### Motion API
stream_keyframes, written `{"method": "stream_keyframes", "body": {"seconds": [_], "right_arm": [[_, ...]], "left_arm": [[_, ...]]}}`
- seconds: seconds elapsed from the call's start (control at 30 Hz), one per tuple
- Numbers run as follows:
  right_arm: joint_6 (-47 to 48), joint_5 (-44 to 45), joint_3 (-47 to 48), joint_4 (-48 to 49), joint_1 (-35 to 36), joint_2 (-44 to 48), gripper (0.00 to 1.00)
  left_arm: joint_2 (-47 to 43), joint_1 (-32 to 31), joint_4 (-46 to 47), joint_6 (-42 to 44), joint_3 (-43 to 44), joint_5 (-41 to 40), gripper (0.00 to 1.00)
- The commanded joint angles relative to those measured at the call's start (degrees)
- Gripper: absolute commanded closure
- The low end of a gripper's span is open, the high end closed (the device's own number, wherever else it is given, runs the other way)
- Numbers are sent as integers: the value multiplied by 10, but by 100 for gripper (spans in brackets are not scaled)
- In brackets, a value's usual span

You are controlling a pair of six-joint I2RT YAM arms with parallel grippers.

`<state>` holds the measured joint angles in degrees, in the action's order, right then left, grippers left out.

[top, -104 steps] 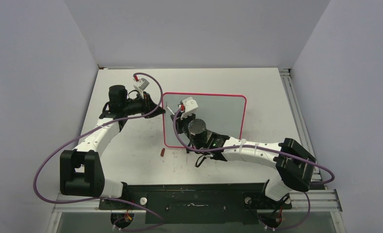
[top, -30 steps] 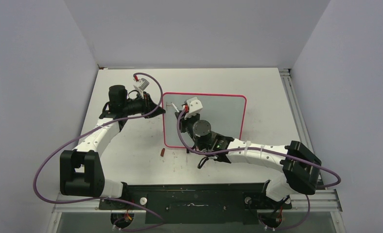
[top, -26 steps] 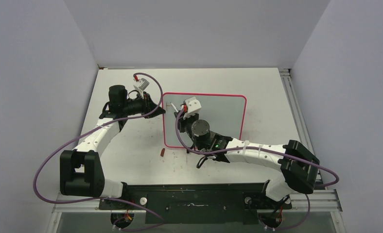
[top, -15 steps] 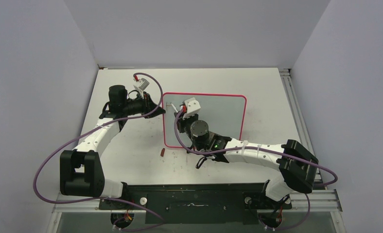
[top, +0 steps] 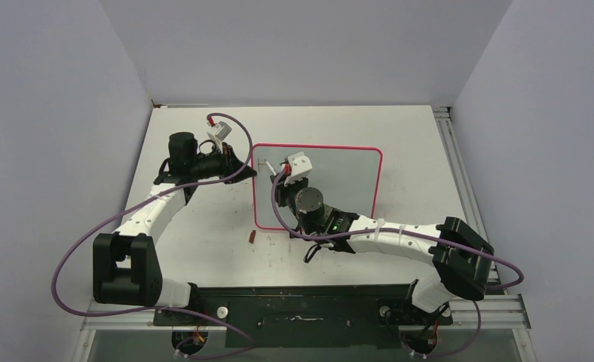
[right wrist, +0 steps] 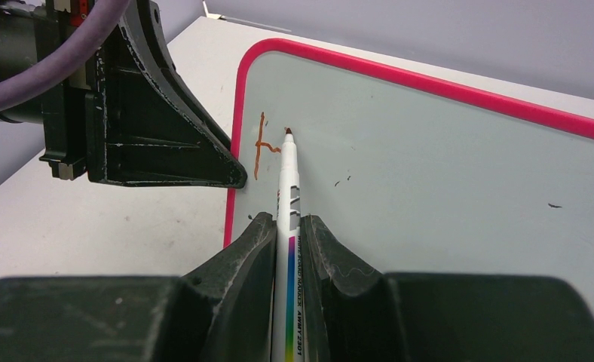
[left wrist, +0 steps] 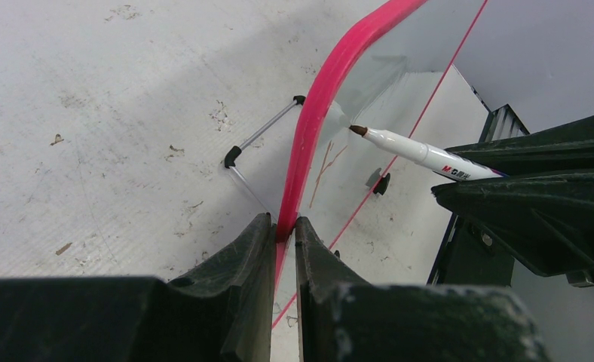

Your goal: Write a sentence on the whiteboard

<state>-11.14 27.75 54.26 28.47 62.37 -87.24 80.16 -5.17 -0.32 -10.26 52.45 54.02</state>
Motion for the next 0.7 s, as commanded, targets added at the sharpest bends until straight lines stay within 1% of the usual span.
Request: {"method": "stream_keyframes", "body": {"seconds": [0.0,0.37,0.67], "right_arm": [[-16,15,-14,0,5,13,95],[-37,14,-41,-12,12,21,95],[-36,14,-43,-11,19,23,95]], "left_arm": [[-15,-8,-16,-1,16,17,100],[-16,-9,-16,-2,15,17,100],[-17,-9,-15,-3,15,18,100]]}}
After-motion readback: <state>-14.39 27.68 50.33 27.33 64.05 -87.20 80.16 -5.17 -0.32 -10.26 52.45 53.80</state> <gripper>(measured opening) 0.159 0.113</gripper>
